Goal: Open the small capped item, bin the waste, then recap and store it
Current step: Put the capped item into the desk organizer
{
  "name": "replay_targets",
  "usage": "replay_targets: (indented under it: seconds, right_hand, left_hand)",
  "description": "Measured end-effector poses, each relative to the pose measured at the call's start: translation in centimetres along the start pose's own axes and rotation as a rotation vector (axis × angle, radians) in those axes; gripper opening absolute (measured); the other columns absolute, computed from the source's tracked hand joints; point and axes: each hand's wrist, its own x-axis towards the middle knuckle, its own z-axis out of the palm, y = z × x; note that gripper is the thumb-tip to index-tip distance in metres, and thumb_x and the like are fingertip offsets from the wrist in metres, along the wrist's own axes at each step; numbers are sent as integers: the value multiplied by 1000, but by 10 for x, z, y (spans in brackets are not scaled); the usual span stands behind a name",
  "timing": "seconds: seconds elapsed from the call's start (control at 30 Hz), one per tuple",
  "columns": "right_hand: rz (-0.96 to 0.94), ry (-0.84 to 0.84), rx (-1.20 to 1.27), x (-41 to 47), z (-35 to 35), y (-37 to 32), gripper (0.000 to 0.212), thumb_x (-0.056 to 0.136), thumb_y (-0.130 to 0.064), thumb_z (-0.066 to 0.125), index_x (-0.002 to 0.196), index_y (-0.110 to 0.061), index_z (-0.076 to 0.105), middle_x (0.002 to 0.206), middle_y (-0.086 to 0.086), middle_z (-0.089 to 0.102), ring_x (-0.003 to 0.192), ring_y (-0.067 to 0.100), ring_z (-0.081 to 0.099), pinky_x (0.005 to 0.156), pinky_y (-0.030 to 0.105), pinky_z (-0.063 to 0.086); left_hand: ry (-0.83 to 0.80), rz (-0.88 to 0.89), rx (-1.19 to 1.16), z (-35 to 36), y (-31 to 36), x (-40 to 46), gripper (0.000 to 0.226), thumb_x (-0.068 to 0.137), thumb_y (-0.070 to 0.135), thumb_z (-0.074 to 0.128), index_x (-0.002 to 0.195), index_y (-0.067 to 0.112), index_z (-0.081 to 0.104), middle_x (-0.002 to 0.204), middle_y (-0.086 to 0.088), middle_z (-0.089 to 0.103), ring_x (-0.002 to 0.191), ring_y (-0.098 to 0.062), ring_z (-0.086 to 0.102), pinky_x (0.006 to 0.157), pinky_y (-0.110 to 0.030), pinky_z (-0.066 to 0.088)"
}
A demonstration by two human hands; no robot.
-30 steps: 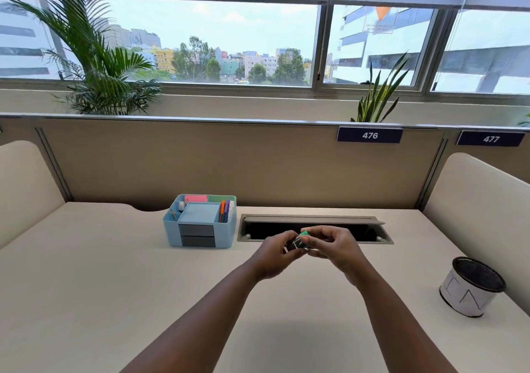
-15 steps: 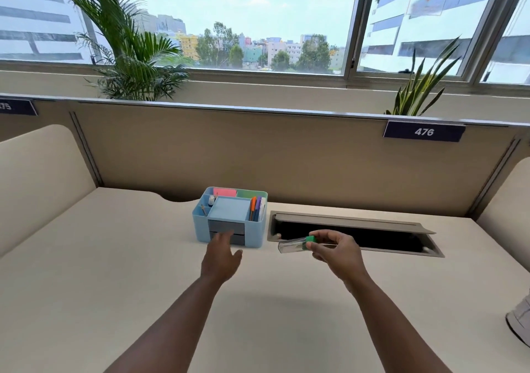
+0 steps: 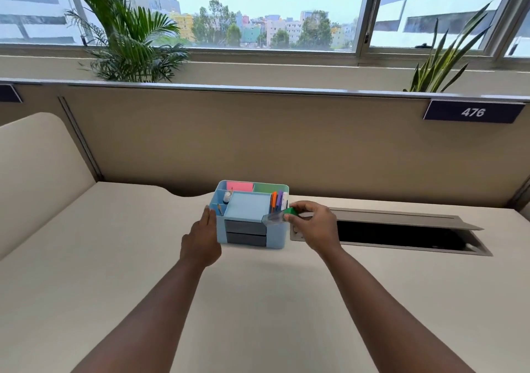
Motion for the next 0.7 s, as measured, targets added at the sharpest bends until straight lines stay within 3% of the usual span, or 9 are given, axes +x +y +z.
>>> replay_targets:
  seconds: [0.13,0.27,0.33,0.43,0.53,0.7]
  right_hand:
    - [-40,-11,18,15,36,-11,25,70,-11,75,94,-9,68,88,10,67,72,26,62,80,41,54]
    - [-139,6,-25,21,68,-16,22,72,-11,74,92,-11,64,91,7,68,68,19,61,74,29,49]
    - [-203,1,-48,24,84,-18,20,74,-8,71,92,-9,63,91,6,67,78,21,63,76,28,49]
    - [-288,-11,-94,30,101,-20,19,76,-6,69,94,-6,62,97,11,68,89,25,62,80,22,43]
    - [-370,-47,-180,35,119,-20,20,80,-7,65,100,-6,61,105,13,67,94,23,60,78,18,41]
    - [-461,-174,-315,42,136,-13,24,84,-5,60,108,-6,59,113,15,64,100,27,60,86,28,48]
  left_hand:
    - [-26,39,66,10,-11,10,81,85,11,50,147,15,-4,160,0,-1,138,-22,26,97,-41,43]
    - [2,49,14,20,-17,12,85,84,10,53,146,19,-4,160,3,0,140,-19,26,96,-38,45]
    - [-5,47,-34,26,-19,13,89,83,8,54,146,21,-7,160,4,-3,141,-20,27,101,-40,46]
    - [-15,49,-5,33,-21,12,90,84,8,53,145,22,-12,159,3,-11,147,-22,5,118,-49,18]
    - [32,74,147,38,-23,12,90,85,16,50,144,18,-18,158,-1,-19,145,-23,-19,117,-52,-8]
    - [69,105,143,46,-23,13,89,84,15,48,143,11,-19,157,-6,-21,143,-21,-22,116,-45,-15]
